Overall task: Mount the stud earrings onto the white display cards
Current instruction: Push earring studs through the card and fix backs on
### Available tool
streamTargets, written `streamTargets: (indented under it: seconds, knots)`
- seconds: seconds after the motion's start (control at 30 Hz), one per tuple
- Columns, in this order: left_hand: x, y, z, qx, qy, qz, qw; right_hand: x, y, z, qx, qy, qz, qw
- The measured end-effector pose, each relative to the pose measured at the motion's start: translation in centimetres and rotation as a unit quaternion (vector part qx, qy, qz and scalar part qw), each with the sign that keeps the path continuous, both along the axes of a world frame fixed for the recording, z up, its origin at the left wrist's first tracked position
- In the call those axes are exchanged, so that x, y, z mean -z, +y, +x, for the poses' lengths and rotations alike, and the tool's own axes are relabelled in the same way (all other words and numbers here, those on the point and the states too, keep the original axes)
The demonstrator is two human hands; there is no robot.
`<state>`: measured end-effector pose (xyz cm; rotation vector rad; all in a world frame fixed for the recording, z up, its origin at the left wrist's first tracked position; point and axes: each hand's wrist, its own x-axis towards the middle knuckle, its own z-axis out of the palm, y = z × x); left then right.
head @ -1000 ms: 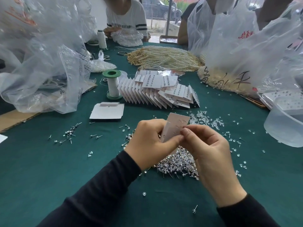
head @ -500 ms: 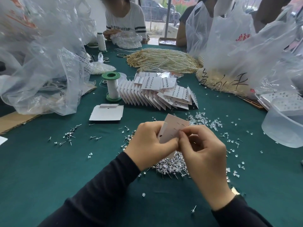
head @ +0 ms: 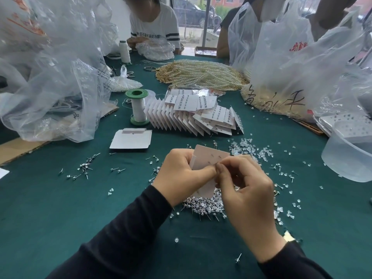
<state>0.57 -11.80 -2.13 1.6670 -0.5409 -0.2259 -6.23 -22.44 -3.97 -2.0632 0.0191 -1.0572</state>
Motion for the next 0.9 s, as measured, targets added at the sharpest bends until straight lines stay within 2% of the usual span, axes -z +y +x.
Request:
streamTargets:
  seconds: [0.27, 0.6, 0.83, 0.9]
  knots:
    - [0.4, -0.1, 0.1, -0.021, -0.019, -0.012, 1.000, 0.0, -0.1, 0.0, -0.001, 0.003, 0.008, 1.000]
    - [0.2, 0.0, 0.0, -0.023, -0.056, 0.027, 0.998, -0.3, -0.3, 0.0, -0.021, 0.028, 0.049, 0.998]
    - [-0.1, 0.1, 0.1, -0.047, -0.074, 0.052, 0.995, -1.1, -1.5, -0.1, -0.074, 0.088, 0.056, 0.992]
    - [0.0, 0.2, 0.3, -0.071, -0.061, 0.061, 0.994, -1.5, -3.6, -0.1, -0.038, 0.126, 0.027, 0.991]
